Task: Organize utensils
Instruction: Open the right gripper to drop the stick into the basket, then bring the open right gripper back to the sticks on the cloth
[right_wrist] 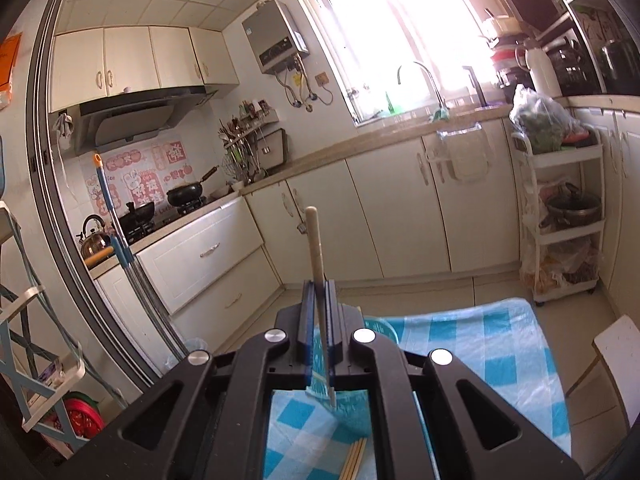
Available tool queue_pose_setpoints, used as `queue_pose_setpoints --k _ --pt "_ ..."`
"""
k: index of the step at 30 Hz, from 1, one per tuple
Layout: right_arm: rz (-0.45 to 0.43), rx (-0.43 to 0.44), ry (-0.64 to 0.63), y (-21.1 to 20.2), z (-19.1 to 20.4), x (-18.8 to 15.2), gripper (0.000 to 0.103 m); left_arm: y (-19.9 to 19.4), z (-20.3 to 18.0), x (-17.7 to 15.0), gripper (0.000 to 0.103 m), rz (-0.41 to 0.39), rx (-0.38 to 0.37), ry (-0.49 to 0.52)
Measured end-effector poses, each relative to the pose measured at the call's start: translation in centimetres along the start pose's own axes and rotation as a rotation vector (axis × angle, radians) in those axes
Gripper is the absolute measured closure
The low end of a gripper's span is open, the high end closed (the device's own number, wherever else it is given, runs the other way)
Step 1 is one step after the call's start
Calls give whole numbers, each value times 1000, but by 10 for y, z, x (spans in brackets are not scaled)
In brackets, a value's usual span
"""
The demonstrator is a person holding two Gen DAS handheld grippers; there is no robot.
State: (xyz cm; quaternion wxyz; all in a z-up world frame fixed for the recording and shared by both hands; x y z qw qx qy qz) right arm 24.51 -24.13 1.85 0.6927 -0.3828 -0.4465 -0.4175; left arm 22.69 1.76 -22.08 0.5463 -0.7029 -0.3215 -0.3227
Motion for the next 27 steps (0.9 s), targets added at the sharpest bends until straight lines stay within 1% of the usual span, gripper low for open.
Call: queue_pose_setpoints --k 3,6,10,12,16,18,21,27 --pt "-18 -1 -25 17 4 11 97 0 0 0 27 1 -3 -2" --pt "-12 -10 -51 37 8 11 97 1 1 -1 27 3 -5 -6" --pt "37 -37 -81 65 5 -7 97 1 3 -1 27 6 -13 -14" --pt "74 -56 -94 79 2 -22 97 1 2 -1 27 6 -15 -17" --pt "149 -81 -70 98 -9 -50 97 2 2 -1 27 7 -17 -18" --pt "180 -87 -49 101 -15 -59 97 2 2 -1 26 7 -17 -18" --pt "201 -91 -42 97 -18 -68 97 2 2 -1 26 8 -17 -16" --pt "200 -86 -15 74 -21 -72 97 2 0 -2 26 9 -7 2"
Point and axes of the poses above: each gripper's, at about its wrist camera, not at the fingertips, and y roughly the way its jaws point, z to its left, x to its top, the point moved 1 cm from there along y, roughly the way its jaws point, and after that the axes turned 5 degrees about -z, right-handed, at the moved point
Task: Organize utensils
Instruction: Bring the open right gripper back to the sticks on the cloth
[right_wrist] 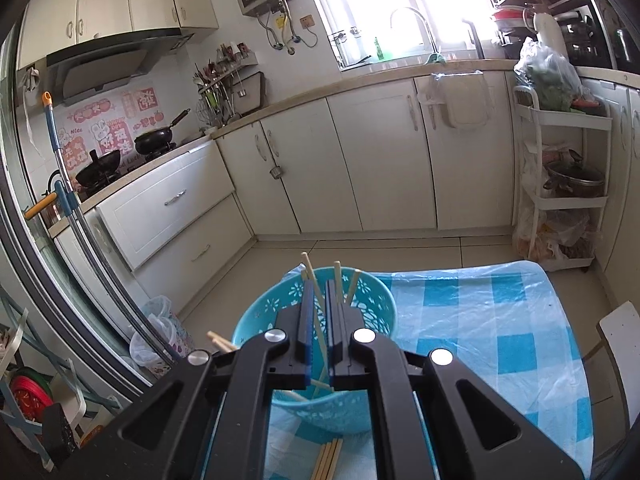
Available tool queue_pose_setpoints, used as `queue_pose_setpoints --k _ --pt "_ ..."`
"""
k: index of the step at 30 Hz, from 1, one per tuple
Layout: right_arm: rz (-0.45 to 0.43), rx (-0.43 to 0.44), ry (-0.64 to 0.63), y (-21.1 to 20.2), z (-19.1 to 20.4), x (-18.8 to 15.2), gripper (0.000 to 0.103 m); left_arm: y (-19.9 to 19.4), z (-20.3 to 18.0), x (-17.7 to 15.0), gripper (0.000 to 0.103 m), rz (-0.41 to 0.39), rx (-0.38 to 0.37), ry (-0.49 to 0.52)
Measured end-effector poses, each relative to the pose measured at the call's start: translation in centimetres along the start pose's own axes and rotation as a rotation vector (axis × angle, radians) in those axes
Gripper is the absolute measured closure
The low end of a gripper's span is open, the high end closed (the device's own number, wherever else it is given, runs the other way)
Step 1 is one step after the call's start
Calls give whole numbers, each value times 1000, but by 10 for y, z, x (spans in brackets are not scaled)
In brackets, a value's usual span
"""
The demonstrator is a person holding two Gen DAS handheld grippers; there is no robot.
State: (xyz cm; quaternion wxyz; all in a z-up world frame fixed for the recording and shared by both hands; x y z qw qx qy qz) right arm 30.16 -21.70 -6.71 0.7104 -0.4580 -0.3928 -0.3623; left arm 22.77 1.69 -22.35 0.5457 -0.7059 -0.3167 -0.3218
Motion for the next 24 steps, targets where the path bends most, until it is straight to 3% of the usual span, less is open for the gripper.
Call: queue_pose_setpoints --k 7,12,24 --pt "52 -6 1 -23 -4 -40 93 0 -3 0 25 -3 9 14" --pt "162 -23 9 -19 -6 -90 79 -1 -5 -1 25 -4 13 28" --pt "338 -62 -39 11 4 -147 79 -1 -7 -1 23 -7 17 49"
Point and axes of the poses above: each gripper's, at about its wrist camera, not at the fingertips, and y roughly the way its jaws point, z to its left, x to its top, the point moved 1 cm from there along y, roughly the way its jaws point, and after that the axes turned 5 degrees about -z, right-handed, at the moved point
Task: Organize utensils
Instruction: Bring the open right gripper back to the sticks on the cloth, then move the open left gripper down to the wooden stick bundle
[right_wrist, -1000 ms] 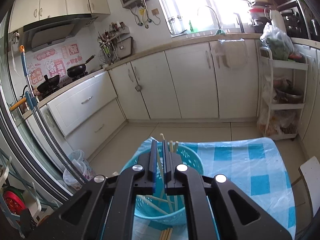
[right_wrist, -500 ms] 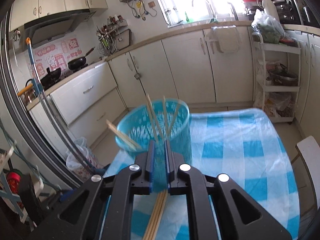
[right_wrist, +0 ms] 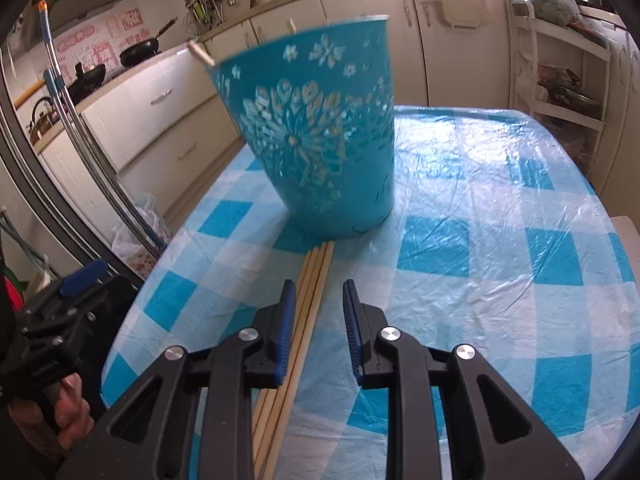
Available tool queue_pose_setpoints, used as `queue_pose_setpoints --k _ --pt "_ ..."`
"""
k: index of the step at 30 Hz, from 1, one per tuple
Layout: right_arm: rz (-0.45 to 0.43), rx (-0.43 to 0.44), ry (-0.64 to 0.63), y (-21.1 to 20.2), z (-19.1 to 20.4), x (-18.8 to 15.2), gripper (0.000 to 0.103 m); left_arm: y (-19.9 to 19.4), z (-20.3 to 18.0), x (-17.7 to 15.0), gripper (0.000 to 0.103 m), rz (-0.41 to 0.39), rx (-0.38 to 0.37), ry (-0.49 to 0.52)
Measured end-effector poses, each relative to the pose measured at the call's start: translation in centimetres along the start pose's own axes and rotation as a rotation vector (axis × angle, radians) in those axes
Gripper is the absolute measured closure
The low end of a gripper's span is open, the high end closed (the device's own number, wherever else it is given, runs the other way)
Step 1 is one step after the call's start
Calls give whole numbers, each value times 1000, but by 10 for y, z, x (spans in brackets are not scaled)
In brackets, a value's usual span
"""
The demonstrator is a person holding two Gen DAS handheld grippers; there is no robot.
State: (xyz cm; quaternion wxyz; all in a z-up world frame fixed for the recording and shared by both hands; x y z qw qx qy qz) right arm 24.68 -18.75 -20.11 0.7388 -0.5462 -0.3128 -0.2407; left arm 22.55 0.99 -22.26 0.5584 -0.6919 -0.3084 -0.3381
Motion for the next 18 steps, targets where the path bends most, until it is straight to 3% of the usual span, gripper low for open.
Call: queue_pose_setpoints --k 18 --pt "58 -70 -45 26 1 -10 80 -1 -2 -1 22 1 1 14"
Point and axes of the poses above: each gripper's, at about its wrist camera, not at the fingertips, and y roughly the way its jaws point, z to its left, x to its top, the point moved 1 cm from there along y, roughly the way its jaws point, and after that the axes turned 5 degrees about -z, right-handed, at the moved point
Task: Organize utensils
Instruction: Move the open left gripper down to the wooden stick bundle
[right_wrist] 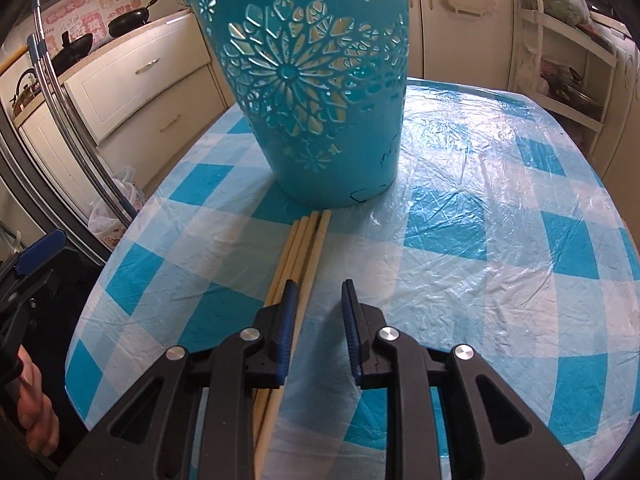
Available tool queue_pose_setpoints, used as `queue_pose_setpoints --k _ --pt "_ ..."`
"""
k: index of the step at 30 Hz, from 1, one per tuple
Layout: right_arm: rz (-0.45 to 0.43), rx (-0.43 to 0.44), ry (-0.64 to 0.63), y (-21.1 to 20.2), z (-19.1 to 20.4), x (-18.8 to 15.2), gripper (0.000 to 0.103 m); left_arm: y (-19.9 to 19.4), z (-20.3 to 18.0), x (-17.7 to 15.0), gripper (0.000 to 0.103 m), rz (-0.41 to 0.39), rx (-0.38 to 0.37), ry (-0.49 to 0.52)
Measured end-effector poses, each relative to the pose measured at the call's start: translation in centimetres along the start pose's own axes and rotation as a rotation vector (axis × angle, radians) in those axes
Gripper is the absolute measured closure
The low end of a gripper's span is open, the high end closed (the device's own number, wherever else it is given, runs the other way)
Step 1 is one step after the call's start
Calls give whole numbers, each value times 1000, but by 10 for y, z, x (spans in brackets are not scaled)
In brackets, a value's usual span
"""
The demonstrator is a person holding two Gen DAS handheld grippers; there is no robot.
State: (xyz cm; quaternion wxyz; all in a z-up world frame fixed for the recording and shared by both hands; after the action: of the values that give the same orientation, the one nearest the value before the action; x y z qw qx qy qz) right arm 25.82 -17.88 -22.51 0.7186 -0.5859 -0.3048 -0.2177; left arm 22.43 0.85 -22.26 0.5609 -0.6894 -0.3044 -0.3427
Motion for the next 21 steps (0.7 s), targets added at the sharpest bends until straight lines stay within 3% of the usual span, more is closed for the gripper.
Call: queue_pose_setpoints --k 4,9,15,21 --pt "2 -22 -27 3 3 2 81 0 0 0 22 0 0 -1" --pt "2 -52 -48 0 0 -1 93 0 0 0 22 1 -1 -1" --pt "17 -80 -20 -16 -14 -12 96 1 -1 0 22 4 -4 -3" --pt "27 -71 43 -27 -33 -15 96 14 -21 3 22 70 -85 -17"
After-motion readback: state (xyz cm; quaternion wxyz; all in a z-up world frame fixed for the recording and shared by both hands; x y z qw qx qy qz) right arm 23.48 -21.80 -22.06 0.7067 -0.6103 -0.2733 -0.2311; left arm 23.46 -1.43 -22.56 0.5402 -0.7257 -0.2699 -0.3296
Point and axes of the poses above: each gripper's, at about its wrist camera, not at the fingertips, and y roughly the way its jaws point, z to its left, x to its top, the point moved 1 cm from there along y, roughly the way its jaws point, and after that the axes turned 5 degrees about -z, right-handed, at the moved point
